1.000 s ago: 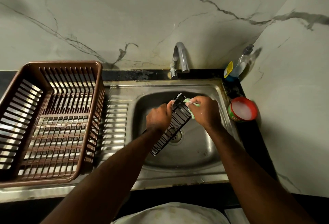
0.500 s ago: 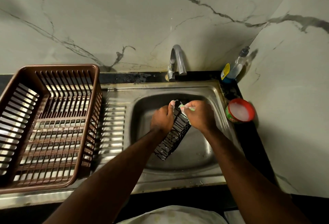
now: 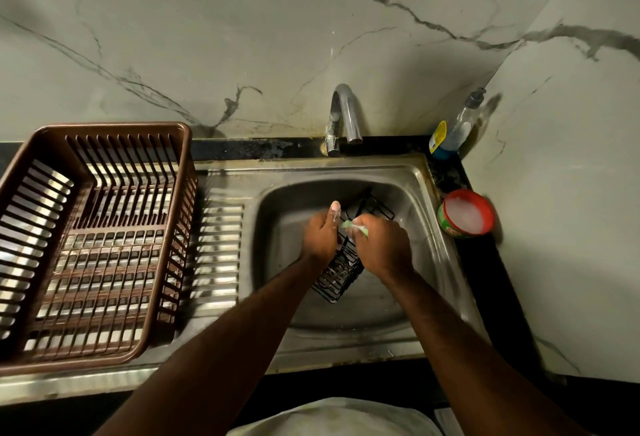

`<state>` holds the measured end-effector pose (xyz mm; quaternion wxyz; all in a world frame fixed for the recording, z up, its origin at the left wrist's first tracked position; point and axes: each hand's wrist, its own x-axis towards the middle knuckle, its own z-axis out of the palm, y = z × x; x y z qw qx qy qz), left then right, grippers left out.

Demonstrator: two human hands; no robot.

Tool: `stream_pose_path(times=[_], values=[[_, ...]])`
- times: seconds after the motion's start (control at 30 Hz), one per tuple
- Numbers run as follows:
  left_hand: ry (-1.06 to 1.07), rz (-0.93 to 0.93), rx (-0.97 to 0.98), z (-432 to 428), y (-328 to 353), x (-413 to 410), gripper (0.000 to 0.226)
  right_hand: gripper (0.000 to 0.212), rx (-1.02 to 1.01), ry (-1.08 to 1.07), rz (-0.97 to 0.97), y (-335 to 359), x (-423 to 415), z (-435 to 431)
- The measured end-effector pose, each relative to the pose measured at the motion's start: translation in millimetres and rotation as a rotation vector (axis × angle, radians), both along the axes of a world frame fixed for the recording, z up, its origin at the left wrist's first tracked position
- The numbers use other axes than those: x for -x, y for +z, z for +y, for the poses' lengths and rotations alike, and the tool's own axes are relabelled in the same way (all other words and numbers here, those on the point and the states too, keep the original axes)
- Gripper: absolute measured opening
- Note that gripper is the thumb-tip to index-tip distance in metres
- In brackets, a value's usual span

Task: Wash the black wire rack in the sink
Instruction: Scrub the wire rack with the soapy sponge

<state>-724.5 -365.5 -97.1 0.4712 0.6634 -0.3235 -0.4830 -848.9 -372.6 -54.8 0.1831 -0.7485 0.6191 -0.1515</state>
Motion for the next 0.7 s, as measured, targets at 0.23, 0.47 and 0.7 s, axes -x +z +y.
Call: stream_pose_path(times=[0.23,0.47,0.7], values=[[-0.035,-0.08,-0.014,0.7,-15.1,4.6,0.038,0.021,0.008,0.023,0.009,-15.4,2.5,9.9],[-0.036,-0.185,-0.073,-5.0,-7.8,6.4,0.036,0.018,0.014,0.06,-0.108,-24.2,12.4,13.6],[-0.109,-0.383,-0.11,-13.6,-2.8,2.4,0.047,0.025,0.028,0.031,-0.248,-23.6,11.7,21.3]])
